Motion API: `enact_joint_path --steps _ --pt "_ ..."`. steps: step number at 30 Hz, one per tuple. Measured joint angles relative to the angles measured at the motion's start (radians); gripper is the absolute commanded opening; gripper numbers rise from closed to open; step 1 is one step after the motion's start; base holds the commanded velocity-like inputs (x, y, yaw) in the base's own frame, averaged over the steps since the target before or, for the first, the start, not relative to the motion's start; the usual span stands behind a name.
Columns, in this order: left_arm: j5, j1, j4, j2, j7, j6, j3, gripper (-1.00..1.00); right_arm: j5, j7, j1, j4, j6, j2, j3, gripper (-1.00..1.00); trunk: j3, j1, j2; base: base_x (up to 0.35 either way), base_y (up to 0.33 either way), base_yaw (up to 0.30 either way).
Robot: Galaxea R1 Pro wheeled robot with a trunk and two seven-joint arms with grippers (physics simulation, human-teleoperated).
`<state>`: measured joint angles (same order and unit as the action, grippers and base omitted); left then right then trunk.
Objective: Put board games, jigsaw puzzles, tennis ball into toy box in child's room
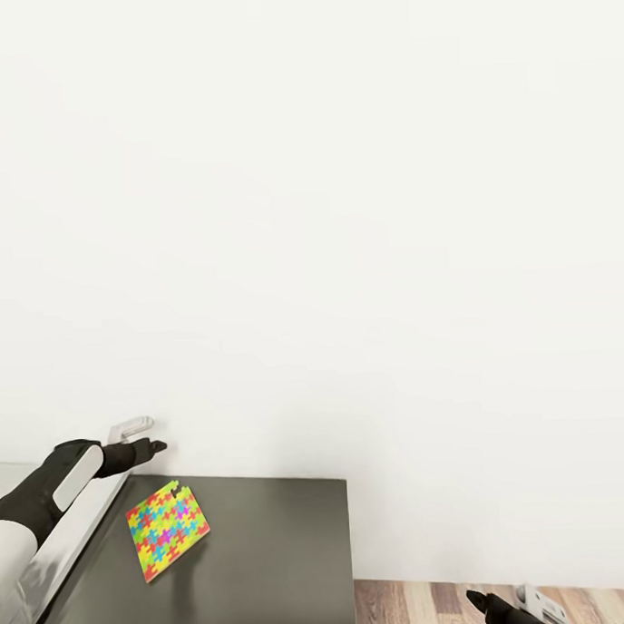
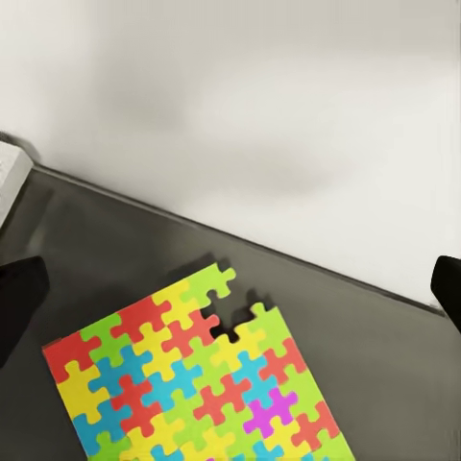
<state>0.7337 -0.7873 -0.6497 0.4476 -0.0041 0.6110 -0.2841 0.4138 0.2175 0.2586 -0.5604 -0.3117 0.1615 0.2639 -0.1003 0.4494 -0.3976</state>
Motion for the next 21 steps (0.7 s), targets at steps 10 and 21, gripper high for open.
enact_joint_path --steps 10,21 --pt "0.001 0.000 0.000 0.001 0.000 -0.016 0.000 1.00 0.000 -0.001 0.000 0.000 0.000 0.000 0.000 1.00 -0.017 0.000 0.000 0.000 0.000 0.000" --pt "0.000 0.000 0.003 0.002 0.000 -0.081 -0.002 1.00 0.000 -0.001 0.000 0.000 0.000 0.000 0.000 1.00 -0.035 0.000 0.000 0.000 0.000 0.000"
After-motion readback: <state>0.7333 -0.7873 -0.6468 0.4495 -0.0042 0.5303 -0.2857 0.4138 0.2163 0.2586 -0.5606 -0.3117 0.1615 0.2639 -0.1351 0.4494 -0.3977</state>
